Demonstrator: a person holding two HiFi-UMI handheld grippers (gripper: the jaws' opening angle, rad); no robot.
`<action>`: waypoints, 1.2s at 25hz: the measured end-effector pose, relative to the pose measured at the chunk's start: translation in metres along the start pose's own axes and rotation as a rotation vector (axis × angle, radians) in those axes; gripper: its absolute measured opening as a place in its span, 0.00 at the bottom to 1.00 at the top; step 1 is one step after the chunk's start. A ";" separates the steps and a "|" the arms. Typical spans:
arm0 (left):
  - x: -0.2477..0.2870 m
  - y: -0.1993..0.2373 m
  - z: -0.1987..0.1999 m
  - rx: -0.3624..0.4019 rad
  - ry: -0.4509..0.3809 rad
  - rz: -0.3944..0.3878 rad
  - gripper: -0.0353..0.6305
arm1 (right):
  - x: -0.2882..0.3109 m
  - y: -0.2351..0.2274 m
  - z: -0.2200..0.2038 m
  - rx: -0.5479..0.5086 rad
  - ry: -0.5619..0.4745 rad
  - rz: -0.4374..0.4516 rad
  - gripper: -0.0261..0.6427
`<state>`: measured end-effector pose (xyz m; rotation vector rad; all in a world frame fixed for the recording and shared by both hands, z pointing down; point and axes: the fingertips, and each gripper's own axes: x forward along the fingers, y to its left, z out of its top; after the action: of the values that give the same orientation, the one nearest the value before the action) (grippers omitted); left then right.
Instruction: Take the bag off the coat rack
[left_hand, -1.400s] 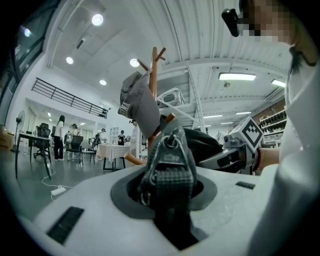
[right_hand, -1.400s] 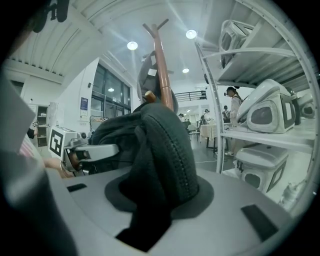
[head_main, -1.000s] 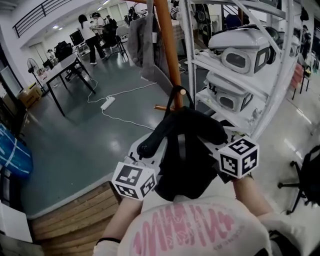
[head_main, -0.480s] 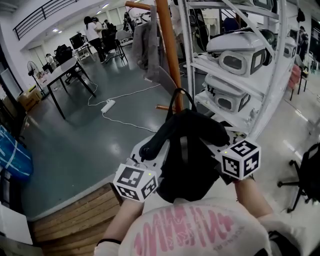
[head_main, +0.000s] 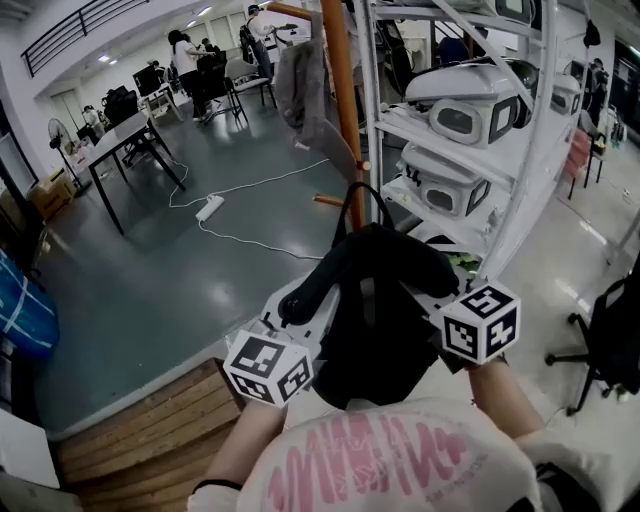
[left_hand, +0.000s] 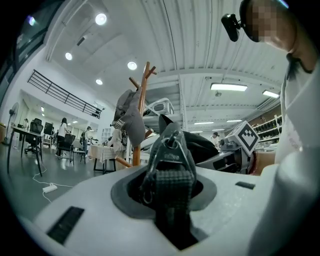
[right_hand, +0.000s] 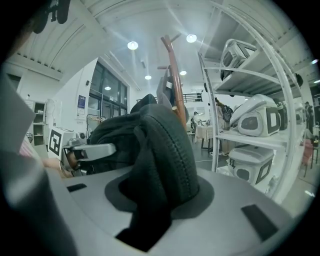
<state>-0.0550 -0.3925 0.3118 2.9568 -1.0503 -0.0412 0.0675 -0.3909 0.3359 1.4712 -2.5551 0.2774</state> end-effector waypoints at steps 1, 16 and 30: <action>-0.004 -0.004 0.000 -0.001 0.005 0.000 0.21 | -0.004 0.004 -0.002 0.006 0.003 -0.002 0.24; -0.097 -0.062 -0.009 -0.044 0.021 -0.013 0.21 | -0.075 0.087 -0.038 0.035 0.047 -0.024 0.24; -0.128 -0.111 -0.023 -0.055 0.027 -0.013 0.21 | -0.124 0.109 -0.070 0.068 0.040 -0.029 0.24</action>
<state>-0.0840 -0.2254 0.3363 2.9069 -1.0093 -0.0290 0.0386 -0.2164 0.3647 1.5089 -2.5149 0.3893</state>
